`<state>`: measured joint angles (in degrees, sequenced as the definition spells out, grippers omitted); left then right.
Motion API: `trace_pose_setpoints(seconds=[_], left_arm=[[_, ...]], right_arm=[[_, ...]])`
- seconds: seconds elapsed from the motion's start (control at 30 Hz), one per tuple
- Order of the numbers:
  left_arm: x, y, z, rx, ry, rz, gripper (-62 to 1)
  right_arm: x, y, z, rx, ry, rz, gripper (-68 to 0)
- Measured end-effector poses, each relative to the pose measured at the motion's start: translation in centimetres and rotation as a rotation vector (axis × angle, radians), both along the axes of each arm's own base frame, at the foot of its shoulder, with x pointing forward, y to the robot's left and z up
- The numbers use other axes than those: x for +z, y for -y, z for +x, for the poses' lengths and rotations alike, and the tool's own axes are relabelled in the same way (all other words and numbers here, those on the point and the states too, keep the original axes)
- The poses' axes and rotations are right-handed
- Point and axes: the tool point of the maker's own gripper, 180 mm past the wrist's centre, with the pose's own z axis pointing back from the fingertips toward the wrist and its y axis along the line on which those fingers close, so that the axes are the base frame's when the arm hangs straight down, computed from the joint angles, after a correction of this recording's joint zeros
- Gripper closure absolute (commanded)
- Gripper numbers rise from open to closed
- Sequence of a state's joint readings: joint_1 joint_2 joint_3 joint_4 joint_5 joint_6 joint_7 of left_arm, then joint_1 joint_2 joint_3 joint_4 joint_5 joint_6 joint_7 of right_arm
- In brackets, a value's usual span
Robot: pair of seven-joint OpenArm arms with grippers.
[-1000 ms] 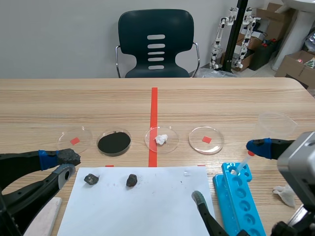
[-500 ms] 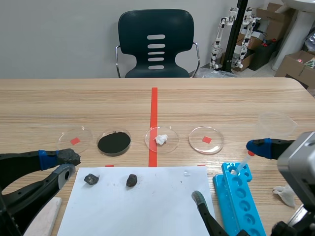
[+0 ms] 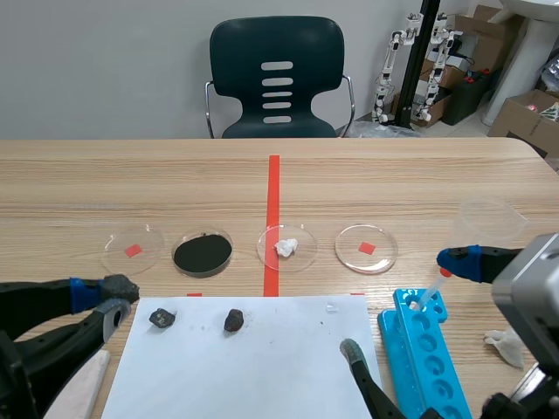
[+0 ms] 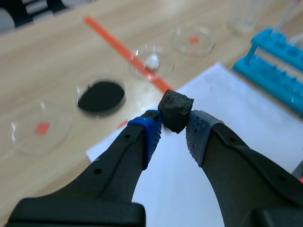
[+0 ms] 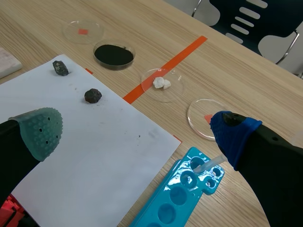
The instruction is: Rub the mineral on the streak plate
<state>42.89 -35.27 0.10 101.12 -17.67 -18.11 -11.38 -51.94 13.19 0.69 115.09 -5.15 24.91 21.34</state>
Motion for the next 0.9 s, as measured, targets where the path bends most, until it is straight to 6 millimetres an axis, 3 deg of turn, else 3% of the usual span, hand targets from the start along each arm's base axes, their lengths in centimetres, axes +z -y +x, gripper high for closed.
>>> trace_pose_setpoints(seconds=[0.13, 0.27, 0.5, 0.9], left_arm=[[-2.6, -1.1, 0.8, 0.041, -0.169, 0.083, -11.6], [-3.9, -2.4, 2.2, 0.094, -0.287, 0.148, -11.6], [-5.1, -6.6, 5.6, 0.427, -0.486, 0.187, -11.6], [-6.7, -7.7, 4.0, 0.581, -0.807, 0.238, -11.6]], right_arm=[[0.0, 0.0, 0.0, 0.000, 0.000, 0.000, -67.9], [0.0, 0.0, 0.0, 0.000, 0.000, 0.000, -67.9], [0.0, 0.0, 0.0, 0.000, 0.000, 0.000, -67.9], [0.0, 0.0, 0.0, 0.000, 0.000, 0.000, -67.9]])
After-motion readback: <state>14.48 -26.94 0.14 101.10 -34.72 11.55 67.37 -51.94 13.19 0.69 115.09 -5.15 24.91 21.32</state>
